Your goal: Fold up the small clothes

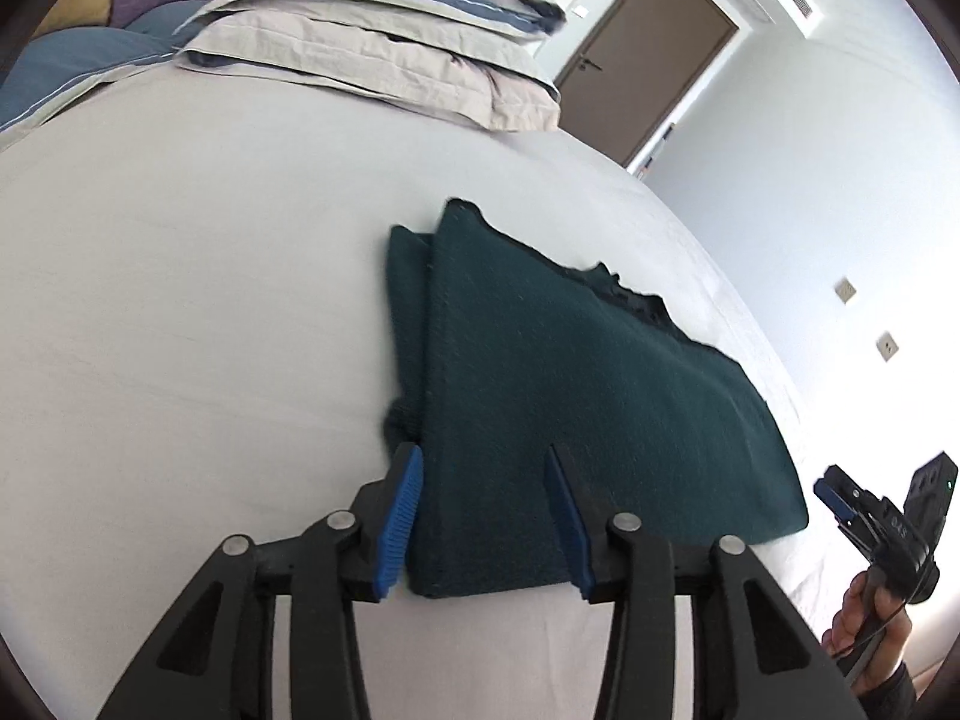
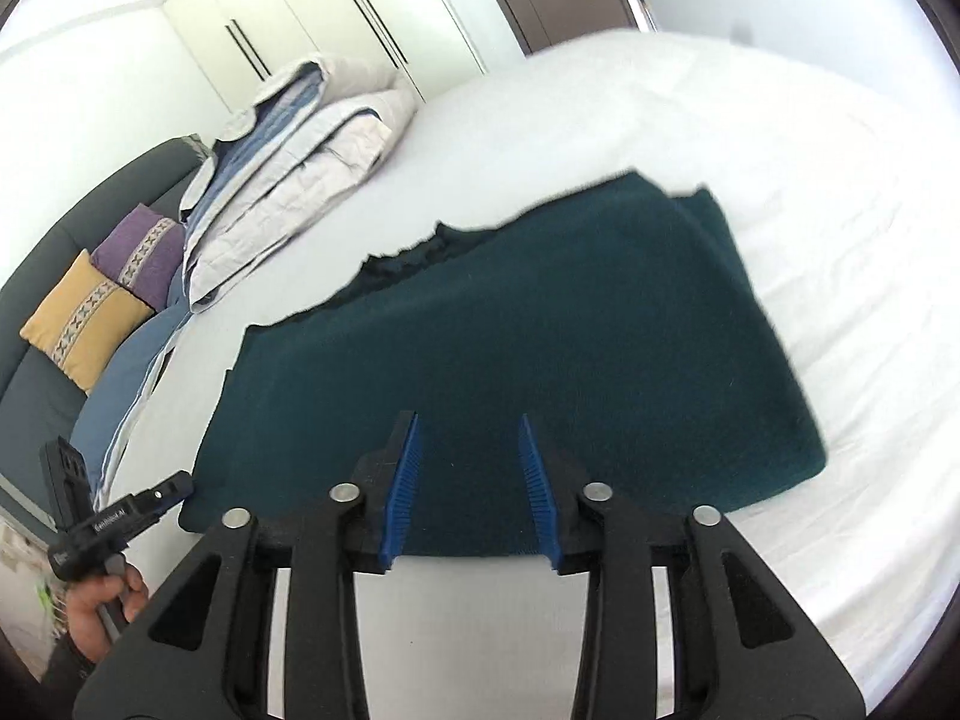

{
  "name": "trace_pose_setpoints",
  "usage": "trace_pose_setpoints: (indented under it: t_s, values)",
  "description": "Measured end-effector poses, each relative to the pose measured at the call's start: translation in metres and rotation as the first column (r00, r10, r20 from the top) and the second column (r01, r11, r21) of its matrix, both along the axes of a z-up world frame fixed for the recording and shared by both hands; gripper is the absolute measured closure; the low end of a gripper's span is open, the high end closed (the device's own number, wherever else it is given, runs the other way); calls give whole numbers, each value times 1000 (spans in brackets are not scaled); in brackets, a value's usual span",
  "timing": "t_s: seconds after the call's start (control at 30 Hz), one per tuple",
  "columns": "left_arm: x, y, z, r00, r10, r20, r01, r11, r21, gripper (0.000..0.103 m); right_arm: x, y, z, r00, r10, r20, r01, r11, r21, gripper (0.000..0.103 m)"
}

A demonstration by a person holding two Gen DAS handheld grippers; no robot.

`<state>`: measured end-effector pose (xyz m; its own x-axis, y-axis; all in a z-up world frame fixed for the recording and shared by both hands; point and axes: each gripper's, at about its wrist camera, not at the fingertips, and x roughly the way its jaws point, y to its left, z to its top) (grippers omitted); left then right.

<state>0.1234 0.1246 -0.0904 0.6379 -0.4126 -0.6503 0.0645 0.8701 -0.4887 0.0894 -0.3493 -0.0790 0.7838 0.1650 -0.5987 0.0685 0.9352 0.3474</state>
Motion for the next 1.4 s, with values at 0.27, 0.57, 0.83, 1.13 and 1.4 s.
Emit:
trace_pose_setpoints:
  t_s: [0.27, 0.57, 0.83, 1.13, 1.4]
  values:
    - [31, 29, -31, 983, -37, -182, -7, 972, -234, 47, -3, 20, 36, 989, 80, 121, -92, 992, 92, 8]
    - [76, 40, -54, 970, -74, -234, -29, 913, -408, 46, 23, 20, 19, 985, 164, 59, -174, 918, 356, 16]
    - [98, 35, -58, 959, -142, -246, 30, 912, -409, 56, 37, 34, -5, 977, 214, 7, -199, 895, 400, 21]
    - [78, 26, -56, 936, -201, -289, 73, 914, -399, 65, 71, 66, -31, 950, 297, -92, -228, 865, 447, 27]
    - [72, 32, -58, 947, -158, -279, 24, 902, -432, 83, 116, 95, -48, 918, 364, -158, -247, 835, 492, 27]
